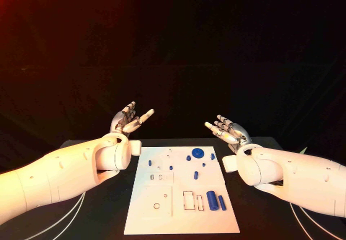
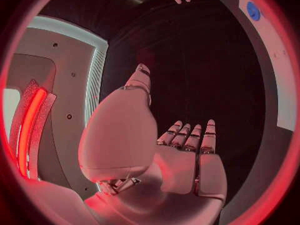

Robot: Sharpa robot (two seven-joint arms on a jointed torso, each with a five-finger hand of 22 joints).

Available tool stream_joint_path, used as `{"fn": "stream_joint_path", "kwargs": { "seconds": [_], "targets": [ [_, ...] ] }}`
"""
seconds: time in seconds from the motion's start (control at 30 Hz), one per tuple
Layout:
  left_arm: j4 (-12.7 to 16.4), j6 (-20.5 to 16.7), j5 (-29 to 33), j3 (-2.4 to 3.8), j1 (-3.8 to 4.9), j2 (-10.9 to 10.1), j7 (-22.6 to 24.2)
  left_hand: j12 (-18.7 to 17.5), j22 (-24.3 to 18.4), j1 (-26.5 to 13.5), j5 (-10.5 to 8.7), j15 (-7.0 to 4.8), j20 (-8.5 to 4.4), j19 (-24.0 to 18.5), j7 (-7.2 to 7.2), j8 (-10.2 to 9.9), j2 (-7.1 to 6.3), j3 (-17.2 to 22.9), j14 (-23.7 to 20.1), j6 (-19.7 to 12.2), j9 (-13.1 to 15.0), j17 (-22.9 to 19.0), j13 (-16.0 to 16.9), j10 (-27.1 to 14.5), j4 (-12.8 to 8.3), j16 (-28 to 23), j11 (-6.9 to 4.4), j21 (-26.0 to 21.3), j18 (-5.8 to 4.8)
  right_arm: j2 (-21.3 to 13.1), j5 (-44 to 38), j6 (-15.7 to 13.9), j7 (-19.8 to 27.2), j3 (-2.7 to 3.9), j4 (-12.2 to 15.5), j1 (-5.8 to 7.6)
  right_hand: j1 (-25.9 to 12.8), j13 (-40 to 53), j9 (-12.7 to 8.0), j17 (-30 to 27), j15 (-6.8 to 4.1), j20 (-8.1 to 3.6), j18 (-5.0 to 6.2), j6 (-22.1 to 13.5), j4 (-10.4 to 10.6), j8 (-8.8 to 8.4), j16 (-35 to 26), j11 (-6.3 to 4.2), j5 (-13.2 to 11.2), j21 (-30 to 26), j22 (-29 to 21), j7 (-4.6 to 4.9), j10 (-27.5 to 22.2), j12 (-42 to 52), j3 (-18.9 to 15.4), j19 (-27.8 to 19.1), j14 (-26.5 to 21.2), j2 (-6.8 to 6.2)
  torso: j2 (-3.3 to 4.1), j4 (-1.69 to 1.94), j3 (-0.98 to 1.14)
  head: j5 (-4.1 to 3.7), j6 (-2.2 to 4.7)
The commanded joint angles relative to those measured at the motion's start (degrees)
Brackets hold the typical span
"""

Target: Assemble the parts on the task board

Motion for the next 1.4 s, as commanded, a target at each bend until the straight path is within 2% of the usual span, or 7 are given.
{"fn": "stream_joint_path", "kwargs": {
  "seconds": [0.03, 0.27, 0.3, 0.53, 1.13, 1.2, 1.4],
  "targets": [
    [-0.4, 5.4, 1.9, -0.04, 0.24, 0.3, 1.6, 0.7, 0.4, 3.6, 0.3, 0.84, 0.93, 1.6, 2.97, 0.7, 0.06, 0.5, 1.7, 2.1, 0.4, 0.5, 0.3, 1.6, 0.8, 0.7, 0.94, 0.7, 1.71, 0.1, -2.0, 11.1, -3.3, -0.77, -0.9, 1.0, 6.8, 1.2, 2.2, 2.5, 0.98, 0.38, 0.2, 9.7, -4.8, 3.29, 3.8, 1.09, 0.7, 3.8, 1.8, 9.59, 12.6, 2.3, 2.9, 9.1, 13.8, -0.89, 0.0, 0.0, -0.01, 0.0, 0.0],
    [-0.4, 5.4, 1.9, -0.04, 0.24, 0.3, 1.6, 3.1, 3.3, 6.3, -0.85, 2.37, 2.85, 16.8, 4.99, 4.4, 5.08, 5.2, 16.6, 13.3, 2.7, 3.5, 1.6, 13.2, 0.5, 5.4, 3.32, 6.2, 3.68, 0.2, -2.3, 14.0, -4.3, -1.81, -1.9, 2.12, 9.0, 2.4, 6.2, 5.6, -1.06, 0.15, 2.56, 29.3, -9.7, 9.8, 9.3, -0.65, 1.1, 10.2, 4.0, 8.27, 38.0, 5.5, 7.2, 27.7, 36.0, -2.51, 0.0, 0.0, -0.01, 0.0, 0.0],
    [2.2, 4.9, 1.7, -0.08, 0.29, -3.2, 2.4, 3.3, 3.9, 6.4, -1.0, 2.76, 2.88, 20.0, 5.14, 4.7, 5.61, 5.8, 18.6, 14.4, 3.0, 3.9, 1.6, 14.6, 0.6, 6.0, 3.47, 7.4, 3.35, 0.6, -27.2, 5.0, -4.0, -1.69, -5.6, 2.9, 8.8, 2.4, 6.6, 5.7, -1.55, 0.12, 3.14, 31.6, -10.1, 10.39, 9.5, -1.04, 1.1, 11.2, 4.2, 7.98, 40.4, 5.4, 8.1, 30.7, 37.6, -2.77, 0.58, 0.19, 0.05, 0.04, -2.09],
    [4.8, 5.8, -0.1, -0.03, 0.38, -5.2, 2.2, 7.9, 5.6, 9.1, -1.23, 1.43, 2.32, 34.6, 5.93, 12.2, 8.45, 10.8, 40.3, 35.1, 7.5, 7.8, 3.0, 43.4, -0.6, 12.2, 4.91, 14.0, 4.24, 0.9, -41.2, 5.4, -7.4, -1.57, -7.3, 3.89, 7.2, 2.3, 7.5, 6.0, -3.9, -1.03, 4.36, 41.5, -11.9, 12.04, 10.9, -2.93, 1.0, 13.6, 4.1, 6.31, 47.0, 3.7, 13.1, 39.0, 45.6, -4.96, 1.55, 0.67, -0.07, -0.58, -1.41],
    [14.2, 8.6, -3.3, 0.81, 0.75, -11.0, 0.0, 5.6, 9.0, 9.2, -1.25, -2.13, -1.79, 44.4, 5.0, 13.5, 6.32, 15.2, 51.0, 39.8, 8.3, 12.8, 2.9, 53.4, -1.7, 15.4, 2.41, 22.5, 4.15, 2.5, -72.0, 9.5, -20.1, -1.15, -8.4, 6.5, 4.6, 2.8, 9.4, 20.0, -12.34, -10.22, 4.21, 50.5, -13.9, 11.42, 26.2, -8.16, 1.0, 35.0, 15.9, 2.57, 58.9, 2.5, 15.2, 57.4, 72.5, -8.41, 4.52, 2.36, -0.17, -2.49, -1.84],
    [15.4, 9.0, -3.7, 0.94, 0.79, -11.7, -0.3, 5.5, 9.1, 9.1, -1.26, -2.18, -1.87, 44.5, 5.0, 13.5, 6.18, 15.3, 51.2, 39.8, 8.3, 13.0, 2.9, 53.6, -1.8, 15.5, 2.38, 22.8, 4.12, 2.8, -74.7, 10.1, -21.4, -1.12, -8.4, 6.69, 3.5, 3.0, 10.0, 25.1, -12.79, -11.0, 4.14, 50.9, -13.6, 11.02, 32.8, -8.49, 1.0, 39.1, 18.7, 2.14, 59.6, 2.4, 16.4, 59.7, 76.0, -9.17, 4.92, 2.63, -0.23, -2.67, -1.93],
    [18.3, 9.9, -4.7, 1.24, 1.07, -13.1, -1.1, 4.7, 10.9, 8.5, -1.28, -2.58, -2.48, 44.8, 5.12, 13.1, 5.62, 15.7, 52.4, 39.9, 8.4, 14.9, 3.0, 54.5, -2.1, 16.6, 2.27, 25.9, 4.0, 3.7, -80.1, 12.1, -24.5, -1.07, -8.7, 6.98, 1.5, 3.2, 12.8, 56.9, -12.24, -10.48, -1.01, 50.9, -12.3, 9.95, 65.7, -8.38, 0.9, 69.1, 58.1, 2.15, 58.3, 2.5, 19.6, 70.7, 77.4, -11.28, 6.11, 3.52, -0.41, -3.29, -1.94]
  ]
}}
